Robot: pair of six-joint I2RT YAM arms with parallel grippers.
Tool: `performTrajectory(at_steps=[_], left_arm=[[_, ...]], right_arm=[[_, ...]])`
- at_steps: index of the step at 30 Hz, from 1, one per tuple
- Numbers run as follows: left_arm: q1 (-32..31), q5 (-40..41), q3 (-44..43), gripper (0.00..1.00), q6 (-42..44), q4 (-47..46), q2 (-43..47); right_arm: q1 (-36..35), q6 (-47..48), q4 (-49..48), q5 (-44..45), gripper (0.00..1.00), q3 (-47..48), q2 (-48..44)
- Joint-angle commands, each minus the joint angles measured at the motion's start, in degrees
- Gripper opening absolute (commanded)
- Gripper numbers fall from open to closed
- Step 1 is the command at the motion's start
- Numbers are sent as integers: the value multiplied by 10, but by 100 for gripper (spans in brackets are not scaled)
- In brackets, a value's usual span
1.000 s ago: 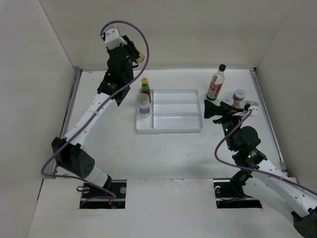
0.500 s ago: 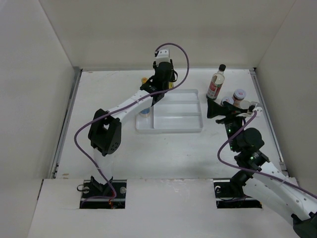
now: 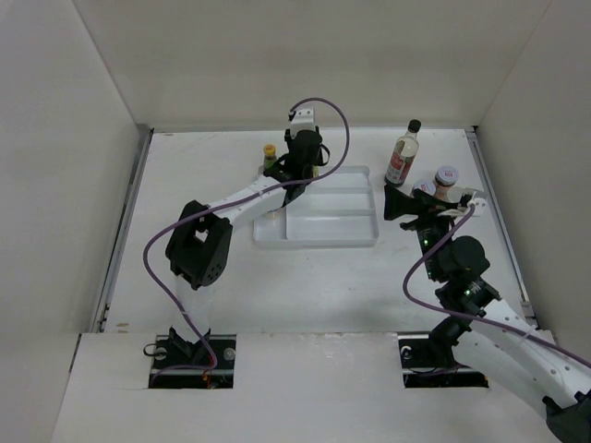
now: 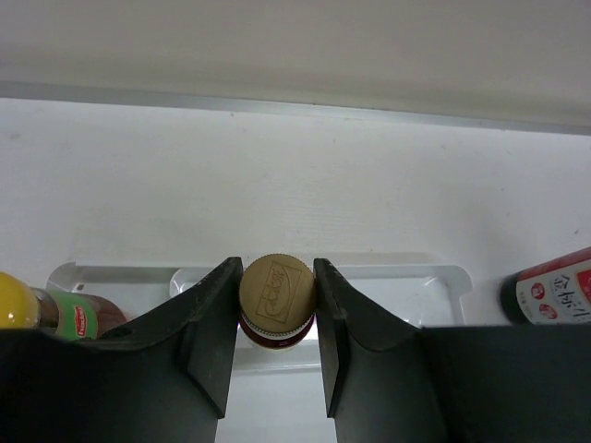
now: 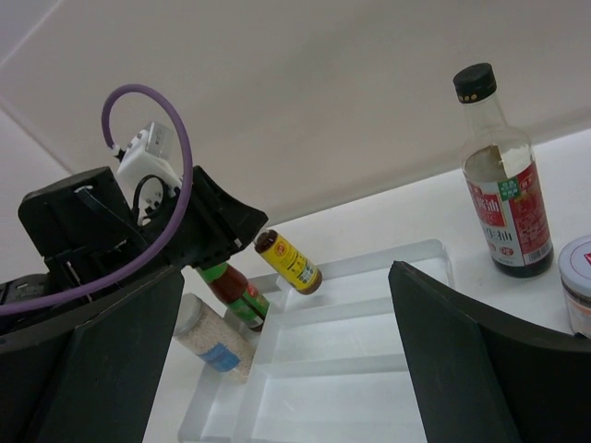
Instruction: Organize the condiment bottles
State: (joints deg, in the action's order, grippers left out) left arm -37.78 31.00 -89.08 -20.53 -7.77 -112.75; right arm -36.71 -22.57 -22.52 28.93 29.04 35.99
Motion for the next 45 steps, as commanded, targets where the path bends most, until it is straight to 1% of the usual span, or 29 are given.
performTrajectory(at_steps=[1, 12, 16, 18, 24, 27, 28, 30, 33, 35, 37, 38, 40, 41, 42, 43, 45], left_arm=[[1, 14, 8, 17, 6, -77, 13], [0, 18, 37, 19, 7, -95, -29], [-6, 26, 44, 27, 7, -99, -34], [-9, 34, 46, 35, 8, -100, -33], [-16, 37, 58, 74, 9, -108, -5], [-25, 34, 58, 89, 14, -109, 18], [-30, 34, 58, 91, 19, -109, 26], [-38, 35, 54, 95, 29, -110, 44], [-49, 29, 52, 98, 31, -121, 78], [-60, 20, 53, 98, 33, -135, 106], [-79, 4, 51, 98, 38, -150, 136], [-90, -5, 50, 98, 44, -160, 152], [-112, -17, 52, 96, 58, -181, 183], [-122, -23, 61, 94, 63, -190, 200], [-130, -25, 76, 92, 64, -197, 221], [-137, -26, 100, 89, 59, -208, 244], [-160, -17, 174, 85, 34, -245, 289]], right_arm=[[5, -6, -16, -7, 100, -3, 2], [5, -6, -16, -7, 100, -5, 2], [7, -6, -16, -7, 100, -5, 6], [7, -6, -17, -5, 100, -5, 6], [16, -9, -9, 4, 100, -2, 12], [21, -10, -1, 0, 100, 3, 15], [21, -10, 2, -1, 97, 7, 17], [21, -10, 6, 0, 81, 12, 18], [26, -9, 11, 9, 57, 20, 17], [38, -10, 20, 18, 46, 27, 19], [54, -14, 35, 24, 38, 36, 27], [64, -18, 46, 25, 36, 44, 36], [86, -27, 68, 24, 36, 65, 61], [98, -27, 76, 24, 39, 77, 80], [112, -23, 82, 25, 45, 91, 103], [128, -20, 85, 26, 54, 105, 127], [162, -17, 90, 26, 79, 134, 169]])
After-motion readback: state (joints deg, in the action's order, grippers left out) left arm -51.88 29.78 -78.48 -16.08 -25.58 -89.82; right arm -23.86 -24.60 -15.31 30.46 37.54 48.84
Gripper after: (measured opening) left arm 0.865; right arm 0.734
